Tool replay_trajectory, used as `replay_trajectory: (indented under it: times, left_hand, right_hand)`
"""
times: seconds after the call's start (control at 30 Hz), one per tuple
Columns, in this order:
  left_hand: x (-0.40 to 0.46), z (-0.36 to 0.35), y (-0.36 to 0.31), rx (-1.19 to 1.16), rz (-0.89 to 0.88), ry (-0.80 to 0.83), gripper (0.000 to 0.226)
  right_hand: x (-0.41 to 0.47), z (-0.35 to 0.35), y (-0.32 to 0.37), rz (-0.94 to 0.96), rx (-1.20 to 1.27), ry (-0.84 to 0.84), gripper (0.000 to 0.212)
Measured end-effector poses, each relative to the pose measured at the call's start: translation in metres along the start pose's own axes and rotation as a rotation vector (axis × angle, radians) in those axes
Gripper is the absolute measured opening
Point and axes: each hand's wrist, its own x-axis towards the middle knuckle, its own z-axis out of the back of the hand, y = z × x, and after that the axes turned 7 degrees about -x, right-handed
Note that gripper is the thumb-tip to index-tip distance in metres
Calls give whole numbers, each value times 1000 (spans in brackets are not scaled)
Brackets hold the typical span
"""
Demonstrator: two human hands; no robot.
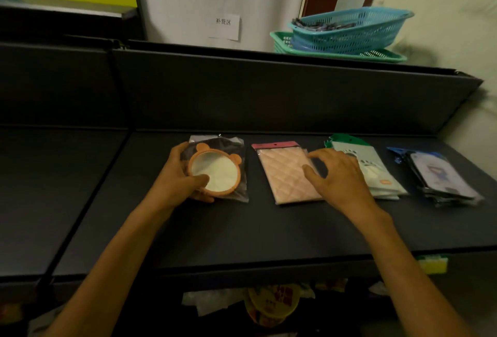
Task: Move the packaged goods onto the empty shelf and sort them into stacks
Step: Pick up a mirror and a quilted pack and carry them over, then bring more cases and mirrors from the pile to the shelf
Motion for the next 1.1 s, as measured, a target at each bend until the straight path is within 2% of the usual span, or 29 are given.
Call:
replay_trajectory:
  times: [0.13, 0.2, 0.3, 0.37, 0.63, 0.8, 1.1]
  left_hand:
    - [-1, 4, -3, 251, -22, -28, 94]
    - [-4, 4, -7, 384, -71, -57, 92]
    - [-13, 6, -10, 723, -180, -94, 85]
    - [-16, 9, -9, 843, -226, -107, 79]
    - [-41, 21, -7, 935, -369, -89, 62]
    - [-61, 51, 0, 986, -409, -124, 62]
    - [-94, 145, 10, 1039, -456, -170, 60]
  right_hand:
    - [-1, 1, 2, 5, 7, -23, 32]
    - [-2, 1, 3, 8, 7, -21, 32]
    - [-3, 1, 4, 15, 17, -21, 30]
    - [-5, 1, 6, 17, 40, -14, 30]
    - [-15, -13, 37, 189, 55, 62, 35]
    - [-20, -18, 70, 240, 80, 96, 34]
    - [-47, -26, 186, 308, 75, 39, 30]
